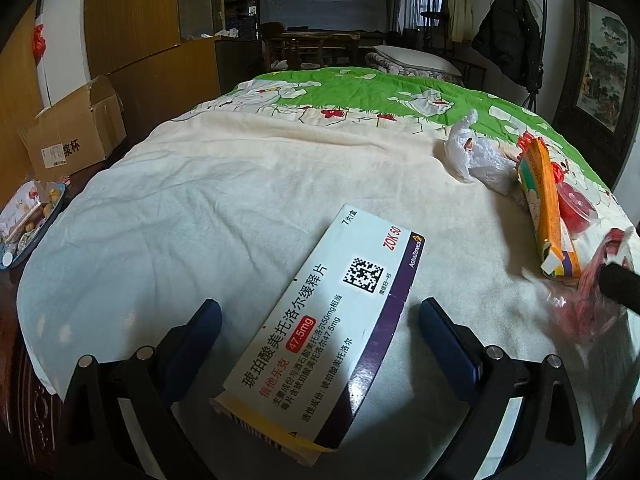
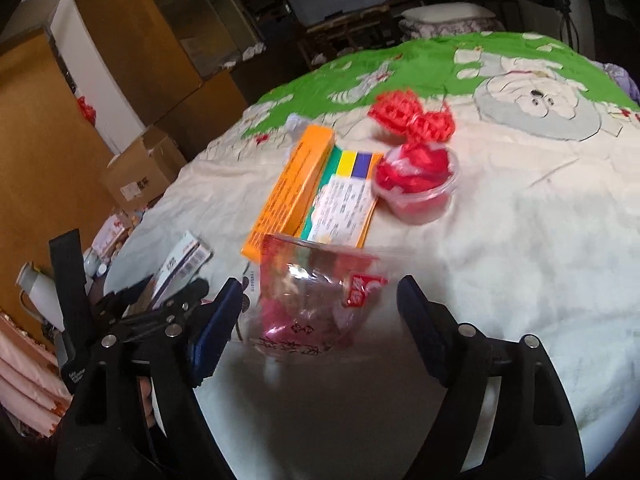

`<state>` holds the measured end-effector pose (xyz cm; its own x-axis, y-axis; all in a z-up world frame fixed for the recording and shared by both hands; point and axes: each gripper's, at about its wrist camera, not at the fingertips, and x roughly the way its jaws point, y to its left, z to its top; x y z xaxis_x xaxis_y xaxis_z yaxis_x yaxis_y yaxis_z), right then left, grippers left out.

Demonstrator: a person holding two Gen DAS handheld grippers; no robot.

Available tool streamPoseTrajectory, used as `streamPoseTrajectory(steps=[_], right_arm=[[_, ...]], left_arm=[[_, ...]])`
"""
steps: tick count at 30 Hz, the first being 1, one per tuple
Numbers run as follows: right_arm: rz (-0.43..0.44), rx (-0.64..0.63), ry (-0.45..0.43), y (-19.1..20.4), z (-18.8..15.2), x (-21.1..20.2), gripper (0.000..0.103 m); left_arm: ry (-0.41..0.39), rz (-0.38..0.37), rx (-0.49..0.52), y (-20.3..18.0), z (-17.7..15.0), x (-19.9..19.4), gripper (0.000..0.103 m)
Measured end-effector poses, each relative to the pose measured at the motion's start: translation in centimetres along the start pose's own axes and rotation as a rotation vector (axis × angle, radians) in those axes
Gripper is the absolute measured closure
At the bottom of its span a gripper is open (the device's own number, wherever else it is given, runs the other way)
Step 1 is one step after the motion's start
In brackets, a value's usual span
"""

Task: Collect trash
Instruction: 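Grasp the clear bag of red snacks with the right tool while the left tool holds the box, then carry box and snack bag to the red wastebasket and open both tools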

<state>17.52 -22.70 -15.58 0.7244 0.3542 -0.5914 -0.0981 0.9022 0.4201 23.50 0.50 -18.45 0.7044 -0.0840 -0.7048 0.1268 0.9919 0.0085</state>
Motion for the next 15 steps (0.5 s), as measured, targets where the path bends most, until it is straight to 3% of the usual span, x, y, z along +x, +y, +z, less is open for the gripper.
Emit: streamPoseTrajectory(steps=[1,7,10,12,14,15], right_arm=[[-0.002,-0.013,-0.008,0.1,-0.1,0.0,0.065],[-0.045,-0.043,-0.041,0.6,-0.2,0.2,0.069],[-0.058,-0.057,-0.045,0.9,-0.3,0.2,0.068],[-0.067,-0.074,-0.044,1.2,-0.3,0.3,0.067],[-0.074,-0.087,-0.043,1.5,-0.4,0.4,0.067],[-0.075,-0.092,-0.044,1.5,-0.4,0.4,0.067]], left_arm=[[0.000,-0.001,-0.001,0.0,0.0,0.0,0.006],[-0.003,-0.048,-0.046,0.8,0.3,0.0,0.007],[-0.015,-0.030,-0.048,1.0,0.3,-0.2,0.018],[-0.030,-0.013,-0.031,1.0,0.3,-0.6,0.040],[-0.033,-0.025,-0.014,1.1,0.3,-0.9,0.055],[-0.031,-0.038,-0.018,1.3,0.3,-1.1,0.055]])
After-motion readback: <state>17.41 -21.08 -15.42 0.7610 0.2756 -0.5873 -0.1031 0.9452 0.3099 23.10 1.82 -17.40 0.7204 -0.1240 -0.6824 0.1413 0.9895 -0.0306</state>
